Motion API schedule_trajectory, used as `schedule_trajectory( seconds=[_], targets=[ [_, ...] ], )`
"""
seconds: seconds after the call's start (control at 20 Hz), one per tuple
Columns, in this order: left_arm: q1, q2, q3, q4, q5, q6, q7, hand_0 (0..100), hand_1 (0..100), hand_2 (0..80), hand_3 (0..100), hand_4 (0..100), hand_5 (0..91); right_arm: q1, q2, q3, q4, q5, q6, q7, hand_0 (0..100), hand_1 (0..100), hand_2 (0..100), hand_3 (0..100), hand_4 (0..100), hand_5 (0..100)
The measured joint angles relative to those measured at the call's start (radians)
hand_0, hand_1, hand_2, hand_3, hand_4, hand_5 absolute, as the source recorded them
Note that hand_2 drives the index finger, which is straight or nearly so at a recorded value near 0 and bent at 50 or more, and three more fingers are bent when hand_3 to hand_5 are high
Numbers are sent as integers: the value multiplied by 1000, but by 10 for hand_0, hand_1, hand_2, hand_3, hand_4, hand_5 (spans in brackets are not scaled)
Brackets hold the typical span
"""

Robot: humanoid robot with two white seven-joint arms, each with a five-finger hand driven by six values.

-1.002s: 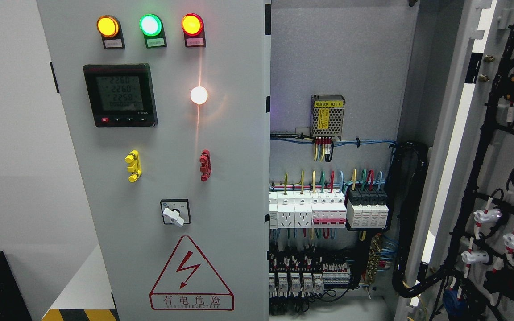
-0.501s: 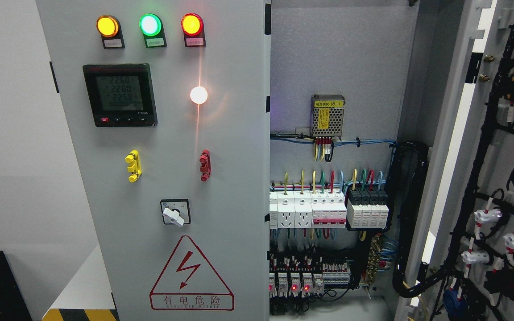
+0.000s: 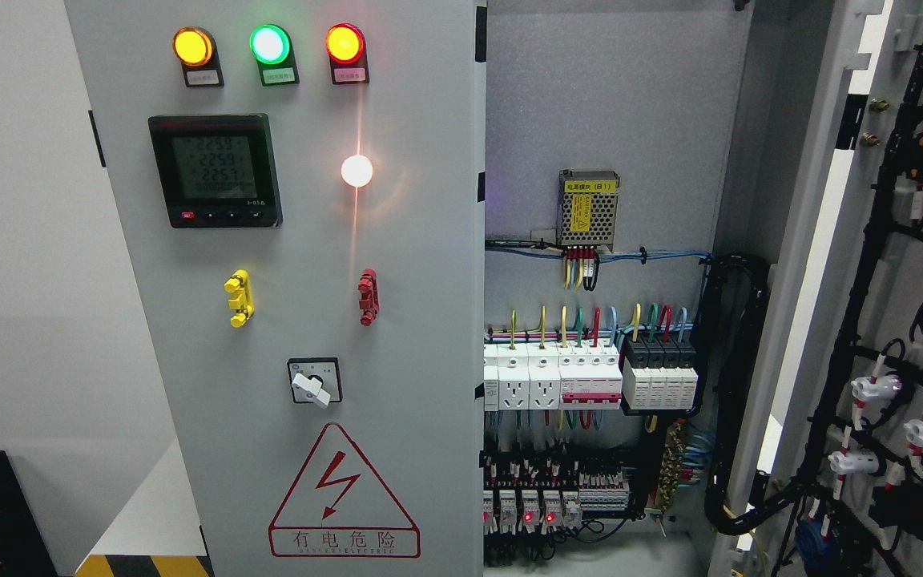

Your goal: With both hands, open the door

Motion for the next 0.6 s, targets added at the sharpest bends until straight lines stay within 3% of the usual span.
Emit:
schedule_trajectory(
  seconds=[0.6],
  targets=[
    [0, -11, 1, -1, 5, 0, 11, 0, 0, 0, 0, 0, 0, -248, 15, -8, 20, -83, 159, -4, 191, 0, 0, 0, 0, 0]
  ],
)
